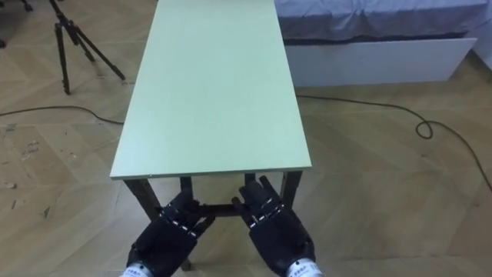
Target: Move table with human
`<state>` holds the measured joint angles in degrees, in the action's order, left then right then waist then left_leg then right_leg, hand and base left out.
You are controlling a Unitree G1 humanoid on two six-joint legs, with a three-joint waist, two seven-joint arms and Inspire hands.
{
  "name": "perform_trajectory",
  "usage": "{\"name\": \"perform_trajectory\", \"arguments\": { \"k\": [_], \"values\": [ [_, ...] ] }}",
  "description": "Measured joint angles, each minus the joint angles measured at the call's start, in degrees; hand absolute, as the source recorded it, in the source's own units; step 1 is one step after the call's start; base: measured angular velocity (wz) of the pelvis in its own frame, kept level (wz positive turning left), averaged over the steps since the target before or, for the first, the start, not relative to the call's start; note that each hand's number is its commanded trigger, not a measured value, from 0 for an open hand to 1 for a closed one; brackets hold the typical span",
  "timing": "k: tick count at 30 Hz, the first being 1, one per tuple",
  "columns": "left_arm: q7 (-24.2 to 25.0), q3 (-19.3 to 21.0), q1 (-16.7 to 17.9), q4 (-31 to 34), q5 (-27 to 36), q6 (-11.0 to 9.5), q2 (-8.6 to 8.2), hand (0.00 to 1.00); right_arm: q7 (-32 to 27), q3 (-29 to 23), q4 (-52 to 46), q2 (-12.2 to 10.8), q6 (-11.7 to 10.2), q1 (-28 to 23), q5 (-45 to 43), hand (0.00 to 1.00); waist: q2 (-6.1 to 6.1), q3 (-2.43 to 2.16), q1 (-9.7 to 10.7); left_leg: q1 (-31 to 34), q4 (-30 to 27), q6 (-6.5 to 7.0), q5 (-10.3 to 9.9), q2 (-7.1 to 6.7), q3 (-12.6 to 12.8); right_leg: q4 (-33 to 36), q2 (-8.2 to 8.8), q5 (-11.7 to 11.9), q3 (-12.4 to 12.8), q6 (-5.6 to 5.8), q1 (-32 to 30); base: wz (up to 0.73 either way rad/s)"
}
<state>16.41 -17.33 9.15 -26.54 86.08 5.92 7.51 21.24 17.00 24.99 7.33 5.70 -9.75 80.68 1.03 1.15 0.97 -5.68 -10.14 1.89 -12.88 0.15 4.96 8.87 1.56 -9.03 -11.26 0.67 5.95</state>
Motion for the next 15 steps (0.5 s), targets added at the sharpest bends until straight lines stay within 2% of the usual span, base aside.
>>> {"name": "perform_trajectory", "arguments": {
  "k": [5, 11, 15],
  "values": [
    [-2.58, 3.81, -1.33, 0.34, 2.24, -0.1, -0.14, 0.0, -1.37, -0.42, -0.3, -0.01, -0.01, 2.87, 0.05, 0.0, -0.27, 0.1, 0.2, -0.02, -0.08, 0.01, 0.01, 0.04, 0.02, -0.09, 0.05, 0.0, 0.26, 0.0, -0.04, -0.01],
    [-5.55, 8.22, -1.38, 0.62, 2.07, -0.13, 0.08, 0.0, -4.43, -2.39, -2.84, -0.04, 0.1, 3.16, 0.24, 0.0, -0.22, 0.07, -0.21, -0.09, -0.18, 0.02, 0.01, 0.02, -0.05, -0.2, 0.07, 0.0, 0.15, 0.0, -0.01, 0.0],
    [-6.89, 9.21, -1.38, 0.62, 2.08, -0.51, 0.2, 0.0, -6.11, -3.15, -2.82, 0.54, -0.29, 3.57, 0.23, 0.0, -0.21, 0.07, -0.85, -0.18, -0.24, 0.02, 0.01, 0.04, -0.07, -0.21, 0.09, 0.0, -0.06, 0.0, 0.13, 0.0]
  ]
}}
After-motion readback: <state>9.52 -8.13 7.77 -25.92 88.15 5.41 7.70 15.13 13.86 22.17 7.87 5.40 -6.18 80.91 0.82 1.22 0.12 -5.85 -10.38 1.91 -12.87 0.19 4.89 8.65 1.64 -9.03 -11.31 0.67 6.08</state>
